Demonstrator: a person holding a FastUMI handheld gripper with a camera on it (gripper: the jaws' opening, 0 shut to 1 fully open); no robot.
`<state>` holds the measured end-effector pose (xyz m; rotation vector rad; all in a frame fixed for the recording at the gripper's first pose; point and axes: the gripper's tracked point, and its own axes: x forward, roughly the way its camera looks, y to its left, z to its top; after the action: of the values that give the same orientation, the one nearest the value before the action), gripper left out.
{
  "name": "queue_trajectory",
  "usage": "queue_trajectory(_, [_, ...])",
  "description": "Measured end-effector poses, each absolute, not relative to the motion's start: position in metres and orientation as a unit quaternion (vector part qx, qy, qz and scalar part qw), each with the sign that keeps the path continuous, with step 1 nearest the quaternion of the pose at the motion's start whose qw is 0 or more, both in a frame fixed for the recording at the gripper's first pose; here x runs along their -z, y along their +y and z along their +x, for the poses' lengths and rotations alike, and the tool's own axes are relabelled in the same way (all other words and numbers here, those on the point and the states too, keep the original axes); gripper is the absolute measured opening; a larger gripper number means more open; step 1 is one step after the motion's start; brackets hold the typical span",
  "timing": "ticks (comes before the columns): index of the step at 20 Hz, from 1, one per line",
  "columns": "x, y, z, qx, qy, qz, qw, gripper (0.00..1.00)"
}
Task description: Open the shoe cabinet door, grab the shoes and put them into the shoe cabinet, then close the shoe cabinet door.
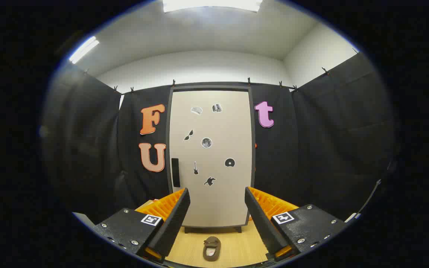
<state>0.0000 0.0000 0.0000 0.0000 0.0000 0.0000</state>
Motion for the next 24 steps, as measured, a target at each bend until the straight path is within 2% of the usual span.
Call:
queue_trajectory(15, [0.013,0.072,0.065,0.008,0.002,0.001,1.000,0.93])
queue_trajectory(24, [0.023,0.125,0.124,-0.015,0.008,-0.012,1.000,0.93])
